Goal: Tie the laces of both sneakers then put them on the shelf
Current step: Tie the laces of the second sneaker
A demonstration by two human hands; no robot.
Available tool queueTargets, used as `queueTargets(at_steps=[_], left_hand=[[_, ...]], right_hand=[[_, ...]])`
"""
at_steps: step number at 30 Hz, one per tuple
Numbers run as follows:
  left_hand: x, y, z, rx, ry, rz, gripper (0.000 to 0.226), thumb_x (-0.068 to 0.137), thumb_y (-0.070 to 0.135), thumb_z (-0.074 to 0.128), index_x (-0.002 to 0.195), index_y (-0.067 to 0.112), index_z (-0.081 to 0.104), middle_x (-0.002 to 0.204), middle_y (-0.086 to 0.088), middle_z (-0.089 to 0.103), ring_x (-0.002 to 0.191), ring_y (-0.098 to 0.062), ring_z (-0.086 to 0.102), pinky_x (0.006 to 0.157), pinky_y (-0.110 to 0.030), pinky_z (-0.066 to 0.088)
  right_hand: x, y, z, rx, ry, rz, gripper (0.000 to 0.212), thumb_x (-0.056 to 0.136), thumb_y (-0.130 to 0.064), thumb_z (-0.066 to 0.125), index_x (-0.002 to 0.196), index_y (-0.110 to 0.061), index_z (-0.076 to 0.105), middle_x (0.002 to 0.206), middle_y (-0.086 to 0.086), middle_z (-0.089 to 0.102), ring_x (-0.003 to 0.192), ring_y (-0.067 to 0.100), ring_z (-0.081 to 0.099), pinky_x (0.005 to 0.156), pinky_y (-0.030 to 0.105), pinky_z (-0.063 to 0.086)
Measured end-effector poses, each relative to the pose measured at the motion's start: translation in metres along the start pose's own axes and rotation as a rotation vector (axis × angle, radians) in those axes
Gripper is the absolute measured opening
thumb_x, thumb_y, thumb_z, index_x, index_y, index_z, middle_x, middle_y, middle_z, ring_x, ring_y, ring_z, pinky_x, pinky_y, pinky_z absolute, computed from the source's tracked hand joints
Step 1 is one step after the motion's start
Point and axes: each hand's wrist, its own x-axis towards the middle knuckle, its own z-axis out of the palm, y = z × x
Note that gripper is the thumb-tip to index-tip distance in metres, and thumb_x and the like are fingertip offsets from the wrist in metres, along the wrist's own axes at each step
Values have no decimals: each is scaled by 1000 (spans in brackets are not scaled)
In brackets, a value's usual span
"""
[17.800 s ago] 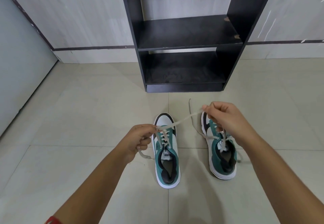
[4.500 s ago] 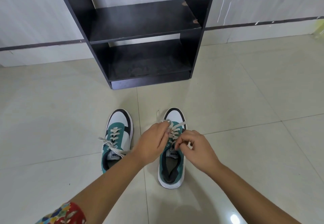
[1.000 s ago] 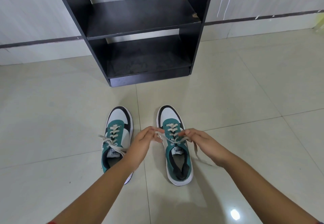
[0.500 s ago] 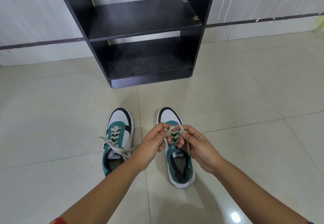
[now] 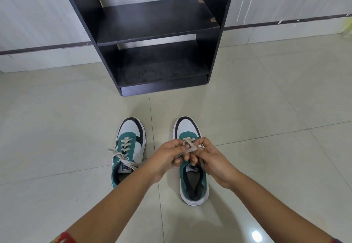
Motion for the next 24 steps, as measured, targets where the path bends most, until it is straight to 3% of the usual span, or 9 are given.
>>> queueTargets(at_steps=[5,8,11,14,17,20,22,24], left_hand=[[4,-3,0,22,124,-1,11,94,12,49,90,10,59,55,1,57,41,-6,38,45,-15,32],[3,-3,2,22,120,-5,10,93,15,51,90,11,59,59,0,57,43,-7,38,47,-17,31],[0,-2,2,88,138,50,5,90,16,57,86,14,58,64,1,61,50,-8,45,54,-20,36],[-2,-6,-1,619,282,308,9,83,16,67,82,15,58,77,5,67,70,-10,60,70,-25,47],[-1,-9,-4,1330,354,737,10,80,14,65,86,17,57,94,3,69,75,-13,59,68,-25,48],[2,-7,-5,1609,203,996,24,72,5,68,90,17,57,91,1,72,66,-16,60,60,-26,49],[4,-4,-7,1709,175,1025,21,71,7,66,89,16,60,80,1,70,60,-16,57,56,-25,48],[2,-2,-2,1717,191,920,21,70,6,66,86,15,56,76,0,66,60,-18,55,55,-26,47]], right_hand=[[-5,2,3,-114,-11,-78,16,97,-5,43,112,-10,44,77,5,59,65,12,50,66,17,45],[-4,1,7,-144,34,-126,5,99,-9,41,102,-9,45,73,10,57,59,14,50,62,18,47],[-1,1,8,-72,99,-90,10,100,-14,37,95,-10,44,65,8,59,53,18,53,62,26,49],[2,1,7,-1,174,-5,14,100,-13,37,90,-9,46,53,10,60,47,23,56,61,29,50],[5,-2,5,36,168,66,18,97,-10,41,84,-6,53,52,10,62,46,23,57,55,25,51],[8,-7,4,49,128,141,23,95,-9,44,79,-5,59,55,10,61,48,21,57,52,22,51],[9,-7,3,67,107,150,22,96,-10,43,83,-3,61,58,10,60,50,20,56,53,22,51],[9,-5,3,107,128,131,19,97,-16,43,94,-4,58,61,10,58,50,19,53,54,23,51]])
